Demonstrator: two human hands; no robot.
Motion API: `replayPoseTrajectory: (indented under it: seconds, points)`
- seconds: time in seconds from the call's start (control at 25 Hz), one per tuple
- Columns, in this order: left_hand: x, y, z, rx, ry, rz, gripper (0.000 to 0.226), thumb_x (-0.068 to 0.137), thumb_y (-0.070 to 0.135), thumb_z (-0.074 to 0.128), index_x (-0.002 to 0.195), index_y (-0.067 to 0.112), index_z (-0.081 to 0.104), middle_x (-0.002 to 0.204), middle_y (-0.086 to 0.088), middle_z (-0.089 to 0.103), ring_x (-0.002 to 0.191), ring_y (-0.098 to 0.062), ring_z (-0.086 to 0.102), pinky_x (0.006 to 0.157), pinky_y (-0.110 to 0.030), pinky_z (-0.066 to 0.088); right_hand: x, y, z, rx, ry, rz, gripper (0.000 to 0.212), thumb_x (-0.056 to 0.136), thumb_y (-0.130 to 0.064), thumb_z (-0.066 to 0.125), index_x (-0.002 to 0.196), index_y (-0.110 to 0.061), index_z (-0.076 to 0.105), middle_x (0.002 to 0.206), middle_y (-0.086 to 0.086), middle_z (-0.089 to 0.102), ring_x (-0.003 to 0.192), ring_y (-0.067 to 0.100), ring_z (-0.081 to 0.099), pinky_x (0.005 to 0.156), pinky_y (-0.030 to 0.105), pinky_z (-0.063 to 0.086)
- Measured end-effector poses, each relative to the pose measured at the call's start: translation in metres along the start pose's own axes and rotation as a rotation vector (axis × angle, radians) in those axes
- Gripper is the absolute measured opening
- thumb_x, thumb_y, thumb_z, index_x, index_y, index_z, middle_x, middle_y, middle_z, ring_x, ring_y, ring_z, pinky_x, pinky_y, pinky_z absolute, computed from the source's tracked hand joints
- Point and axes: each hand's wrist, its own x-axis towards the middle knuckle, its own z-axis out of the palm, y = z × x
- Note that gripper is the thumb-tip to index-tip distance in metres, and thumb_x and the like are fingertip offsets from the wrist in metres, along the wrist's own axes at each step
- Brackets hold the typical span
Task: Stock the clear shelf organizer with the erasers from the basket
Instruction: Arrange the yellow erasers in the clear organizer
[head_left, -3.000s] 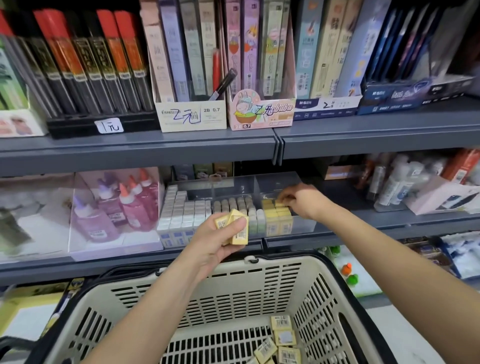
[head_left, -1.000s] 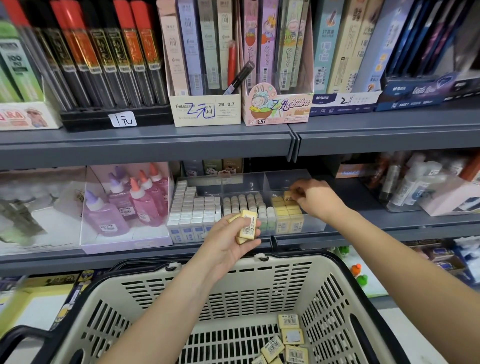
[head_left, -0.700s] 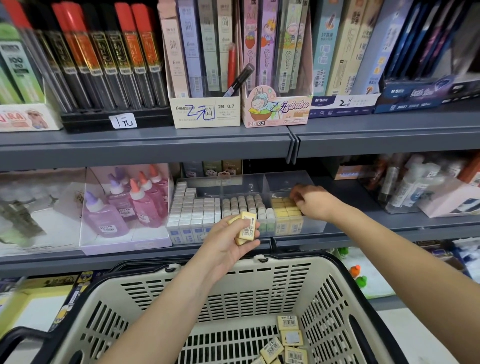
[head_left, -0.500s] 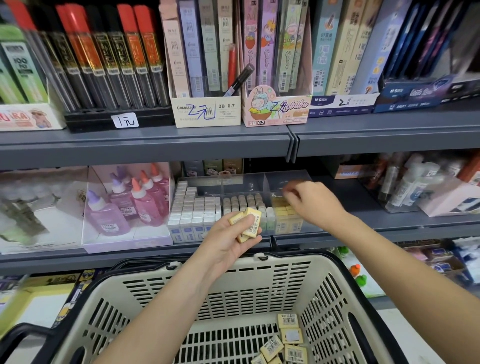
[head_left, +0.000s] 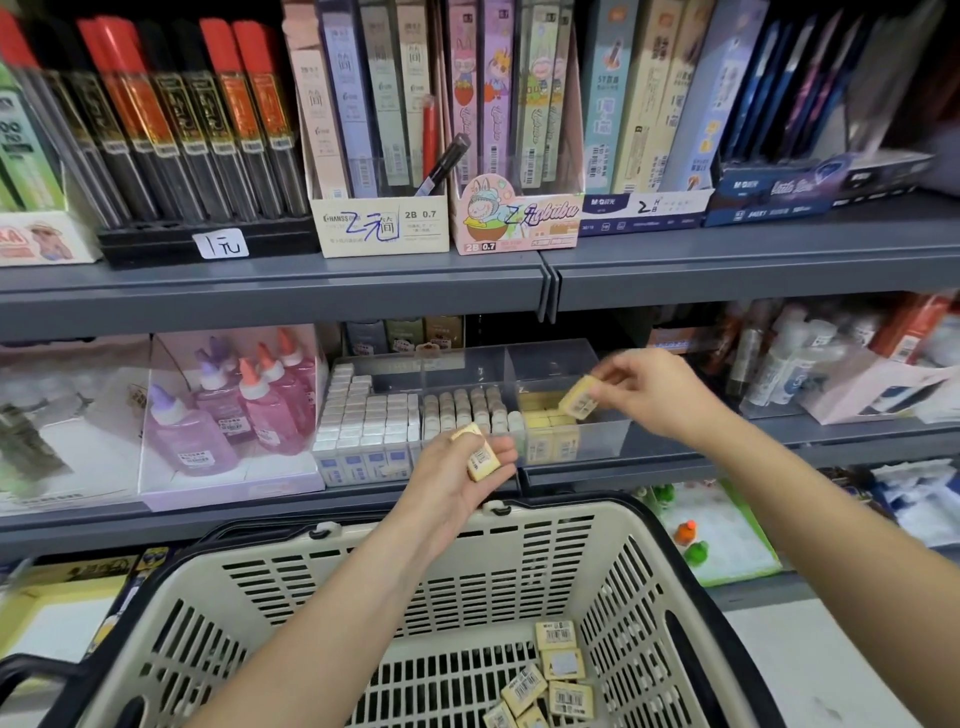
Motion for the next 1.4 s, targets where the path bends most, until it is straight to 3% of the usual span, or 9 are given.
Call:
replayPoseTrajectory:
  seconds: [0.16, 0.32, 0.48, 0.64, 0.84, 1.0, 1.16, 1.28, 1.4]
  points:
    - [-0.003, -0.003, 0.002, 0.189, -0.056, 0.054, 0.015, 0.091, 0.006, 0.054, 0.104, 0.009, 0.062, 0.094, -0.004, 0.071, 0.088, -0.013, 0.067, 0.071, -0.022, 0.055, 0.016, 0.019, -0.007, -0.314, -0.044, -0.029, 0.026, 0.089, -0.025, 0.061, 0.111, -0.011, 0.066, 0.104, 0.008, 0.07, 0.095, 0.023, 0.064, 0.074, 0.021, 0.04]
    - [-0.002, -0.008, 0.004, 0.311, -0.059, 0.107, 0.017, 0.09, 0.006, 0.056, 0.101, 0.016, 0.064, 0.092, 0.001, 0.066, 0.077, -0.006, 0.062, 0.063, -0.015, 0.05, 0.025, 0.019, 0.008, -0.356, -0.269, -0.08, 0.018, 0.09, -0.02, 0.059, 0.103, -0.016, 0.07, 0.107, 0.001, 0.069, 0.091, 0.012, 0.059, 0.08, 0.019, 0.042]
    - [-0.003, -0.01, 0.004, 0.328, -0.072, 0.095, 0.021, 0.09, 0.001, 0.054, 0.104, 0.014, 0.063, 0.093, 0.0, 0.068, 0.081, -0.008, 0.065, 0.067, -0.019, 0.053, 0.028, 0.025, 0.016, -0.402, -0.39, -0.063, 0.026, 0.095, -0.015, 0.046, 0.105, -0.021, 0.069, 0.117, 0.0, 0.064, 0.107, 0.018, 0.056, 0.095, 0.034, 0.046]
    - [-0.002, -0.01, 0.006, 0.368, -0.08, 0.097, 0.025, 0.09, -0.004, 0.051, 0.096, 0.018, 0.062, 0.096, -0.003, 0.069, 0.089, -0.013, 0.066, 0.078, -0.024, 0.055, 0.027, 0.023, 0.015, -0.428, -0.494, -0.084, 0.032, 0.098, -0.018, 0.035, 0.116, -0.021, 0.061, 0.126, -0.001, 0.057, 0.115, 0.019, 0.051, 0.099, 0.031, 0.04]
    - [-0.002, -0.009, 0.01, 0.439, -0.135, 0.132, 0.025, 0.089, -0.003, 0.054, 0.096, 0.019, 0.063, 0.101, -0.005, 0.069, 0.094, -0.015, 0.066, 0.079, -0.022, 0.055, 0.006, 0.006, 0.013, -0.239, -0.202, -0.212, 0.027, 0.095, -0.03, 0.046, 0.115, -0.023, 0.064, 0.113, -0.007, 0.066, 0.106, 0.014, 0.059, 0.091, 0.027, 0.043]
    - [0.001, -0.011, 0.022, 0.506, -0.173, 0.158, 0.022, 0.086, 0.001, 0.06, 0.092, 0.021, 0.066, 0.094, -0.002, 0.071, 0.086, -0.011, 0.067, 0.072, -0.019, 0.053, -0.013, -0.015, 0.018, -0.028, -0.304, -0.304, 0.023, 0.088, -0.03, 0.061, 0.108, -0.023, 0.068, 0.099, -0.01, 0.068, 0.09, 0.003, 0.061, 0.078, 0.011, 0.042]
    - [0.001, -0.012, 0.018, 0.656, -0.057, 0.275, 0.021, 0.086, 0.008, 0.062, 0.089, 0.029, 0.065, 0.096, 0.008, 0.068, 0.089, -0.004, 0.062, 0.078, -0.018, 0.051, -0.002, 0.001, -0.006, -0.057, -0.158, -0.186, 0.015, 0.086, -0.026, 0.065, 0.098, -0.022, 0.071, 0.091, -0.007, 0.07, 0.081, 0.004, 0.062, 0.078, 0.02, 0.048]
    - [-0.003, -0.011, 0.004, 0.745, 0.042, 0.347, 0.019, 0.087, 0.009, 0.061, 0.089, 0.028, 0.062, 0.095, 0.012, 0.064, 0.09, -0.001, 0.059, 0.08, -0.015, 0.049, 0.01, 0.021, -0.013, -0.244, -0.005, -0.073, 0.021, 0.088, -0.029, 0.061, 0.106, -0.02, 0.069, 0.098, 0.003, 0.07, 0.09, 0.019, 0.062, 0.078, 0.028, 0.048]
    - [-0.01, -0.016, -0.004, 0.746, 0.073, 0.344, 0.017, 0.087, 0.011, 0.061, 0.089, 0.028, 0.062, 0.096, 0.008, 0.066, 0.092, -0.005, 0.06, 0.082, -0.02, 0.05, 0.018, 0.028, 0.001, -0.346, -0.068, -0.028, 0.022, 0.091, -0.031, 0.056, 0.108, -0.025, 0.067, 0.105, 0.002, 0.069, 0.101, 0.027, 0.06, 0.082, 0.035, 0.049]
